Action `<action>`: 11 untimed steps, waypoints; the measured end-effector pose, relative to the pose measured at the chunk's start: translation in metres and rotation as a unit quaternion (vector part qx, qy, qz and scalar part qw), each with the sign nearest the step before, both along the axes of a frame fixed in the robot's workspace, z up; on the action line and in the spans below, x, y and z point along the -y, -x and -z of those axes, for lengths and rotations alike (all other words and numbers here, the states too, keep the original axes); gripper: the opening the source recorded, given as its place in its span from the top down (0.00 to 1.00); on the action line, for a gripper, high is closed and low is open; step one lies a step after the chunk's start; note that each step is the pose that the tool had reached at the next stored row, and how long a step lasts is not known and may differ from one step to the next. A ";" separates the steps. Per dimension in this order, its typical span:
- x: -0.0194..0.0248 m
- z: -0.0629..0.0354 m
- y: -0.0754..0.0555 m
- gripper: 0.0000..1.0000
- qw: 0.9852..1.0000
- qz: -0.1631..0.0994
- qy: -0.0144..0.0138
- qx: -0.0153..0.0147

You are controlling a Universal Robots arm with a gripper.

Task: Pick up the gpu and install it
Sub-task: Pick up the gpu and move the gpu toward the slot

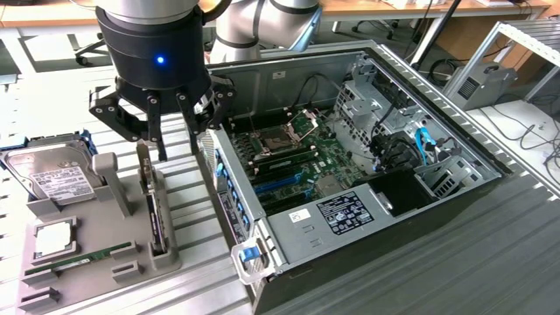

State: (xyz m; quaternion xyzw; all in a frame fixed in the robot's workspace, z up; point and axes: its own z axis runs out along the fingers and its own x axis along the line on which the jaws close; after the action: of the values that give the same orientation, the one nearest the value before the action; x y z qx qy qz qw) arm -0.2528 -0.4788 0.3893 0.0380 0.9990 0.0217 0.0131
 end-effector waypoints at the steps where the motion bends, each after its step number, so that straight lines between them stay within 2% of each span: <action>1: 0.0000 0.0003 0.000 0.58 1.000 0.000 0.000 0.000; 11: 0.0000 0.0043 0.004 0.58 1.000 0.000 0.000 0.000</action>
State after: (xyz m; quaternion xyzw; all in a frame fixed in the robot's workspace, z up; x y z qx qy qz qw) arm -0.2568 -0.4788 0.3851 0.0381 0.9990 0.0217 0.0131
